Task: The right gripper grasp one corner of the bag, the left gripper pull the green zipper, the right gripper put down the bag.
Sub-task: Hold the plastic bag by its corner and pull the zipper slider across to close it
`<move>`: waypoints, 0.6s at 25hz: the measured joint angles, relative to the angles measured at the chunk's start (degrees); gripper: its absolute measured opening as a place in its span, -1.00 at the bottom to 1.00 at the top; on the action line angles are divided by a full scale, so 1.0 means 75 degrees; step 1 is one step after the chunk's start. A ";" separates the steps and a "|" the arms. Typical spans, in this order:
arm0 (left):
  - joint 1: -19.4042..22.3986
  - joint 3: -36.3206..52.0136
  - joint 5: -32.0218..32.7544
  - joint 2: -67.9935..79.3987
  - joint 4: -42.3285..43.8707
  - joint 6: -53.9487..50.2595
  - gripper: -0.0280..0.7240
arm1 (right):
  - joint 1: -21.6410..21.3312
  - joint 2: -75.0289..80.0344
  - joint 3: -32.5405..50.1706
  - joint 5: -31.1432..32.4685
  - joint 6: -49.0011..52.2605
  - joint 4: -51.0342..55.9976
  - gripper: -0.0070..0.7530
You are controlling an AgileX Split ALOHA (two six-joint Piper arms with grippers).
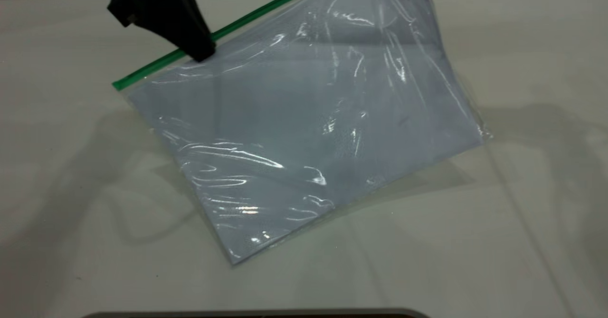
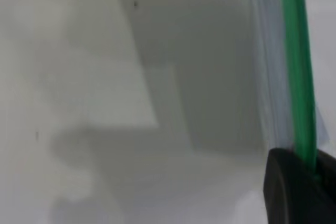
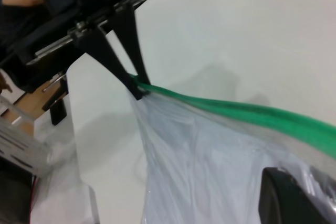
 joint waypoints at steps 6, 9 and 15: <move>-0.0007 -0.0013 0.0008 0.0000 0.0926 -0.0972 -0.81 | -0.0100 0.0000 0.0013 -0.0480 0.0209 0.0093 -0.89; -0.0007 -0.0013 0.0008 0.0000 0.1208 -0.1271 -0.81 | -0.0100 0.0000 0.0059 -0.0878 0.0246 0.0316 -0.88; -0.0007 -0.0013 0.0008 0.0000 0.1573 -0.1522 -0.81 | -0.0106 0.0000 0.0066 -0.1700 0.0268 0.0611 -0.88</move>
